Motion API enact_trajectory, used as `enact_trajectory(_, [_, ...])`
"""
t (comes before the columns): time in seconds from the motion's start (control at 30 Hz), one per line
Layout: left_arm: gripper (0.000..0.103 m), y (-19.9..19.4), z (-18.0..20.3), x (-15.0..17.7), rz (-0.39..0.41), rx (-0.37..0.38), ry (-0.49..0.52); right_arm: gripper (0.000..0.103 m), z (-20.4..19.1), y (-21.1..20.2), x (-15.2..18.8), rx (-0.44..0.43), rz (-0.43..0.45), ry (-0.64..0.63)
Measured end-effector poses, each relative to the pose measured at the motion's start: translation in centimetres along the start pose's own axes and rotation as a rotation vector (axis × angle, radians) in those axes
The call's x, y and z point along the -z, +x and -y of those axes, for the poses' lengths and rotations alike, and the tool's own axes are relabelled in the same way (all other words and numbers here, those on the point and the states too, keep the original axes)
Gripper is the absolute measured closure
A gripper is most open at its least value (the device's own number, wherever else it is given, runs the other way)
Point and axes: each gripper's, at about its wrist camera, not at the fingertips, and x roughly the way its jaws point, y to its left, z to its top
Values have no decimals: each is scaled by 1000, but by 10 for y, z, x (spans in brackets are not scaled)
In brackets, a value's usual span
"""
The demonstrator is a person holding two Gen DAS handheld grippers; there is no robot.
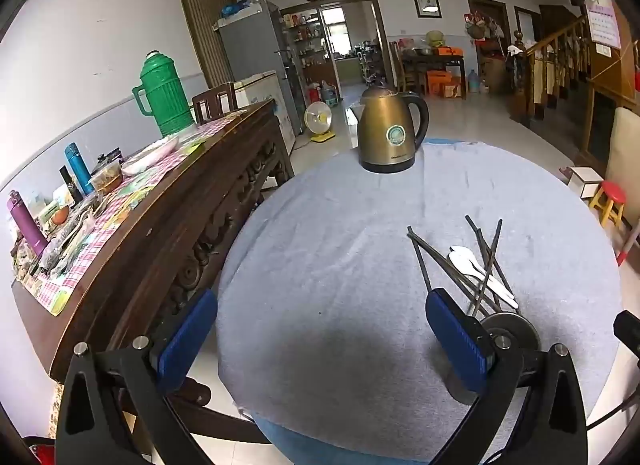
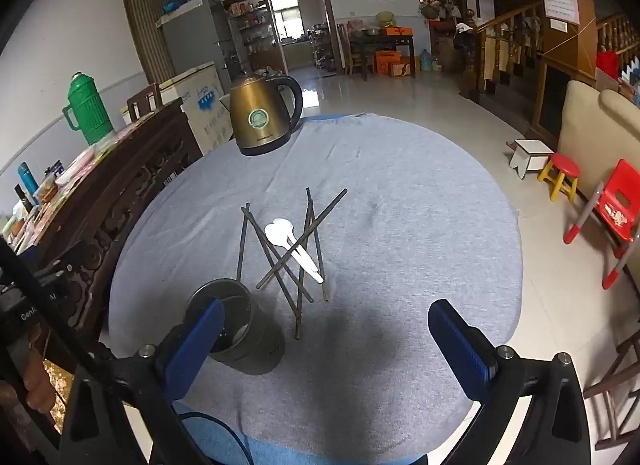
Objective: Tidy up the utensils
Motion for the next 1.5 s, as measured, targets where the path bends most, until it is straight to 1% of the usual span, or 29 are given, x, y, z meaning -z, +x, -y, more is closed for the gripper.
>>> enact_trajectory(0.17, [0,3,3,1,-14,0,10,0,2,-2,1,-13,-9,-3])
enact_trajectory(0.23, [0,2,4,2,-12,4,12,0,3,-3,3,-27,-1,10])
enact_trajectory(0.63, [0,-6,7,6,-5,14,28,0,-8,-2,11,-36,-23,-23])
enact_trajectory(1.07, [0,-20,9,12,12,17,38,0,-8,-15,16,-39,-5,-26])
enact_trajectory(1.5, [0,-24,11,13,16,23,43,0,-9,-18,16,-44,-4,-27])
